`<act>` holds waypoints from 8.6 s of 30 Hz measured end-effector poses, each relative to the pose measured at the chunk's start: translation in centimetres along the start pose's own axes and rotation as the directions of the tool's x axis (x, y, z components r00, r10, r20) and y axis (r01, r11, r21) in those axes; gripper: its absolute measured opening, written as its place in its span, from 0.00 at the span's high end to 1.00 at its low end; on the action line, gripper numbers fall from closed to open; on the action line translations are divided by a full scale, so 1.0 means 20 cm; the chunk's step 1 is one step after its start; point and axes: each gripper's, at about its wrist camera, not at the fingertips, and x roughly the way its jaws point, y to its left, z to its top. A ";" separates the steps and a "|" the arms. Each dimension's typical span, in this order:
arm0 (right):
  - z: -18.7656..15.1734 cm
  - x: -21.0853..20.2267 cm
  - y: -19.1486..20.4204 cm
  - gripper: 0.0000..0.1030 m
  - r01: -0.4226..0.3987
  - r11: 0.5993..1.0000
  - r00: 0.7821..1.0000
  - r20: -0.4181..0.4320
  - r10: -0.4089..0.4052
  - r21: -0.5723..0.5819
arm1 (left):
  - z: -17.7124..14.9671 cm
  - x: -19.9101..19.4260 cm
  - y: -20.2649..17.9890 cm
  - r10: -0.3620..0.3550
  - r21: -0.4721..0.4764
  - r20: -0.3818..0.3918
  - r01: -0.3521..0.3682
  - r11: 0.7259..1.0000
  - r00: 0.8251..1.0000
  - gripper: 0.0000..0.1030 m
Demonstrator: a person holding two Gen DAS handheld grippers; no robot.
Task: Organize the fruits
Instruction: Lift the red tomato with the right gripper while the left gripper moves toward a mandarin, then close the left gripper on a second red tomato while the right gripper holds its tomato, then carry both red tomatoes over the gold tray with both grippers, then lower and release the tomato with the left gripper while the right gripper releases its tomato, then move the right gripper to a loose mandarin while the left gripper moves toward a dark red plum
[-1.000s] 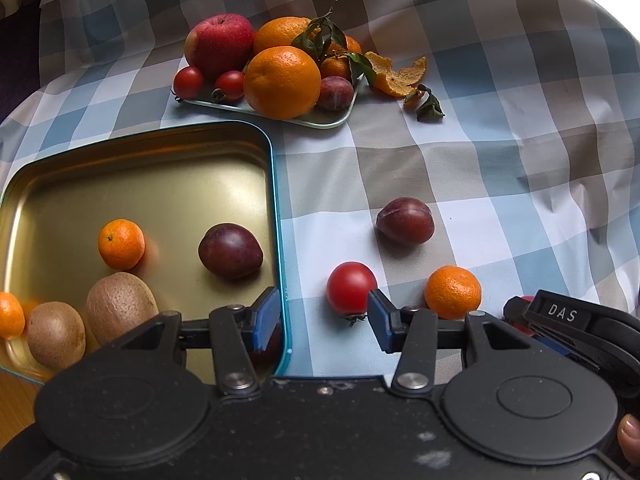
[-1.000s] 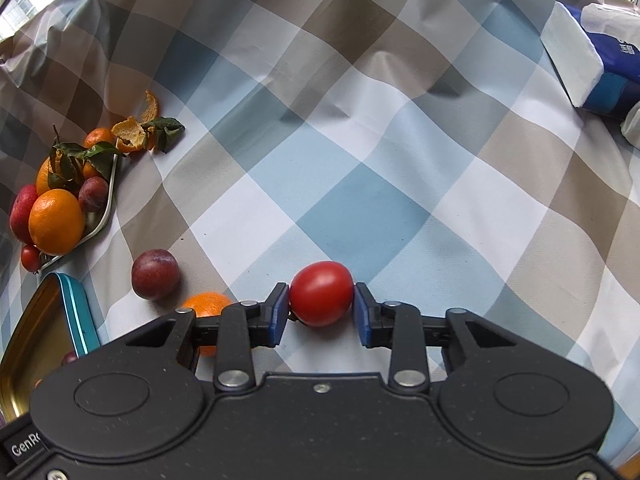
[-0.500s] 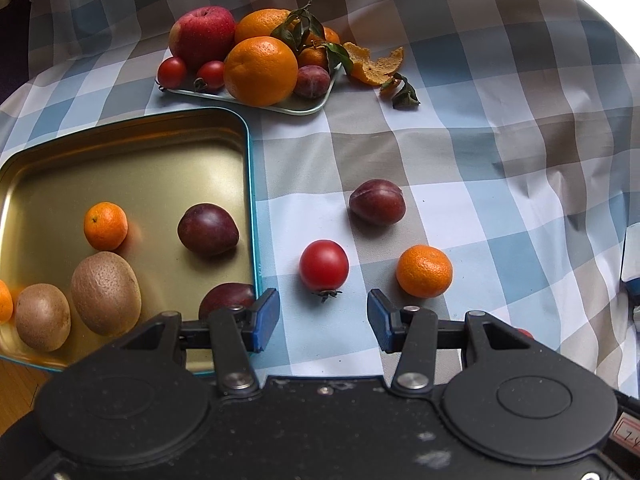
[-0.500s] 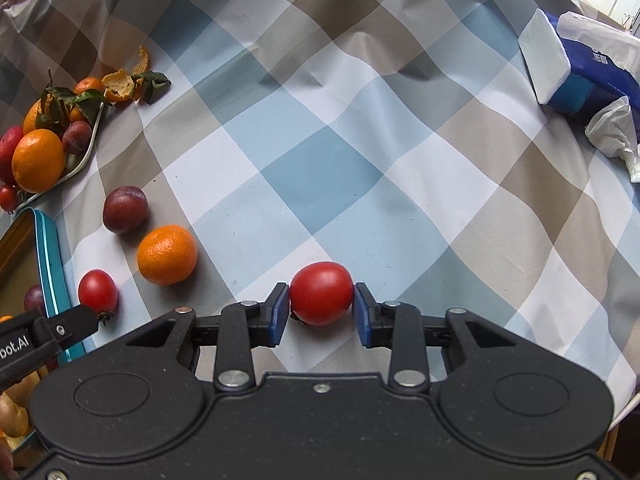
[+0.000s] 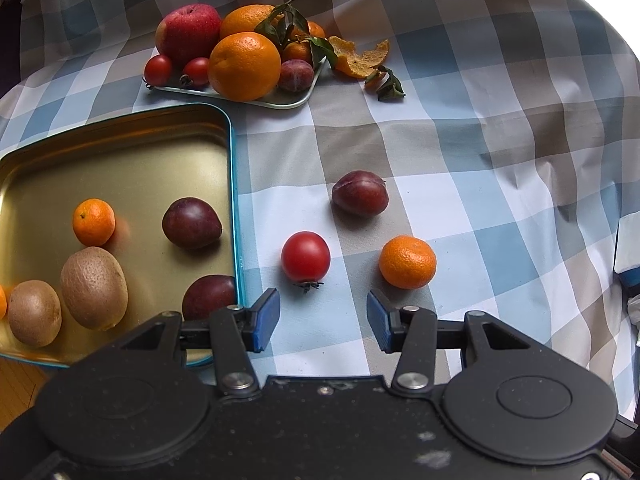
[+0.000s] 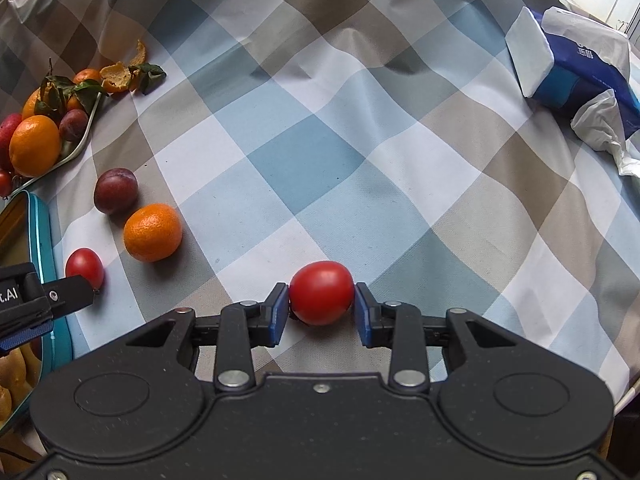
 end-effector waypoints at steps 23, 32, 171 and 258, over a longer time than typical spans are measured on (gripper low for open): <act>-0.01 0.02 0.01 0.57 0.009 0.999 1.000 0.001 -0.009 -0.047 | 0.39 0.04 0.14 0.041 -0.080 0.019 -0.040 0.996 0.999 0.53; -0.01 0.03 0.02 0.56 0.011 0.999 1.000 0.006 -0.010 -0.050 | 0.28 0.13 0.07 -0.024 -0.047 -0.059 0.022 0.999 0.998 0.53; -0.06 -0.23 1.31 0.57 -0.208 0.881 0.976 -0.033 0.215 -0.426 | 0.21 -0.19 1.41 0.290 -0.462 -0.061 -0.285 0.840 0.955 0.68; 0.18 -0.02 0.35 0.57 -0.093 0.992 0.993 0.067 0.099 -0.079 | 0.29 0.07 0.24 0.222 0.002 -0.064 -0.222 0.975 0.973 0.66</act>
